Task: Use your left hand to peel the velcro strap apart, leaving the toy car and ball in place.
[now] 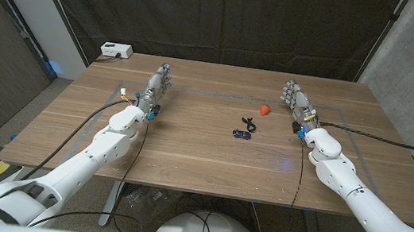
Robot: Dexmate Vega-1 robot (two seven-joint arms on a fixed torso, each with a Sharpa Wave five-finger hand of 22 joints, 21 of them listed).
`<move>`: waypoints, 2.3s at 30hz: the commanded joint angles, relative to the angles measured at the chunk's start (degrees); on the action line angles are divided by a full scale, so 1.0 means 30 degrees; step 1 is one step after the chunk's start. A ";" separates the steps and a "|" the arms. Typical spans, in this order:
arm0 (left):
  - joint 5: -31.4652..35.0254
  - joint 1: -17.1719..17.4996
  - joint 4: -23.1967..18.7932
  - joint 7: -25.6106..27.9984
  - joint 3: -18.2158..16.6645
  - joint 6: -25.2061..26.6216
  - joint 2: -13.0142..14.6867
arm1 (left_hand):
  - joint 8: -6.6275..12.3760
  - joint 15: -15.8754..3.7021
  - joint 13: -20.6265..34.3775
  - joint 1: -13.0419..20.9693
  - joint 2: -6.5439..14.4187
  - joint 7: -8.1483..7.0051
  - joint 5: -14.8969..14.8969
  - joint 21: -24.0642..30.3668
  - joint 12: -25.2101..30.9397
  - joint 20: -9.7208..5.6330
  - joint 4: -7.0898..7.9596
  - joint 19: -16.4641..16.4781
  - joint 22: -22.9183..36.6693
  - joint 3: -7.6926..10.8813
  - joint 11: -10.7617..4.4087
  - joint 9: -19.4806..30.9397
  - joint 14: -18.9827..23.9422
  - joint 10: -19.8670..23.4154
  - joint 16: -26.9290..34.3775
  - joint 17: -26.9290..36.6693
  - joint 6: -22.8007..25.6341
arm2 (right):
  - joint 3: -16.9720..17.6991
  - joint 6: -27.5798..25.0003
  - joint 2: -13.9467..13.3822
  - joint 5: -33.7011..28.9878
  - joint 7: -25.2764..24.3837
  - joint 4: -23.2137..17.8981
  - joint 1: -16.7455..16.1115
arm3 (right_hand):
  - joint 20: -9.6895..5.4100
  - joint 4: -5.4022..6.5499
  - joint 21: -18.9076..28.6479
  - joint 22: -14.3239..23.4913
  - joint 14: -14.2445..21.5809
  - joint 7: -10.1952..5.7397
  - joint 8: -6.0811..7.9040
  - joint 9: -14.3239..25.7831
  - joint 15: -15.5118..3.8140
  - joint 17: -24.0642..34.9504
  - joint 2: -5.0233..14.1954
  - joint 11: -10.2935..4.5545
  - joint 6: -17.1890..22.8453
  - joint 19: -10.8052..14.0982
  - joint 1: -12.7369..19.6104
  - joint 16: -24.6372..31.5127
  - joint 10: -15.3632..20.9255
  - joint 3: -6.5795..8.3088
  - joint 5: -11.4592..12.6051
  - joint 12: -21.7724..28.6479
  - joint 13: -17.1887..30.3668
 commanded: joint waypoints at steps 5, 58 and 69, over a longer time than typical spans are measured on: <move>0.0088 -0.0149 -0.0004 -0.0021 0.0213 0.0243 -0.0006 | 0.0102 -0.0834 0.0072 0.0251 0.0328 -0.0295 0.0183 0.0138 0.0164 -0.0249 -0.0125 -0.0384 0.0074 -0.0008 0.0362 0.0058 -0.2410 -0.1553 0.0157 0.0039 -0.2792 | -0.0999 -0.4649 -0.1957 -0.6342 -0.6061 -0.4508 -0.1232 | 0.0356 -0.0918 -0.0161 0.0096 0.0819 -0.0166 0.0101 0.0082 0.0010 0.0055 0.0184 -0.0053 0.0611 0.0438 0.1151 0.0198 0.0725 0.0438 -0.0105 0.0256 0.0094; 0.0081 0.1795 -0.3330 0.0037 0.0319 0.1033 0.1281 | -0.0022 0.1315 0.0234 0.0905 0.0357 -0.0317 0.0374 0.0176 0.0376 0.2913 -0.0226 0.1859 0.0224 -0.0171 0.1583 0.0153 0.1482 0.1439 0.0524 0.0227 -0.0164 | -0.5113 -2.1018 -0.5591 -1.9010 -0.6802 -1.6696 -0.3241 | 0.0959 -0.2082 -0.0158 0.0295 0.5878 -0.0840 0.0454 0.0107 -0.1878 0.0219 0.0569 -0.0552 0.4450 0.2584 0.2960 0.0682 0.4972 0.1765 -0.0132 0.1153 0.0124; -0.0074 0.2081 -0.3489 -0.0241 0.0251 0.0924 0.1476 | -0.0050 0.1387 0.0245 0.0939 0.0353 -0.0324 0.0373 0.0178 0.0383 0.2984 -0.0224 0.1972 0.0234 -0.0179 0.1570 0.0158 0.1836 0.1608 0.0579 0.0245 -0.0063 | -0.7994 -2.3930 -0.5667 -2.2392 -0.4051 -1.7479 -0.1499 | 0.0714 -0.2016 -0.0008 0.0321 0.6539 -0.1010 0.0388 0.0115 -0.2407 0.0266 0.1112 -0.0922 0.4843 0.3124 0.3364 0.0711 0.5141 0.2310 -0.0070 0.1048 0.0123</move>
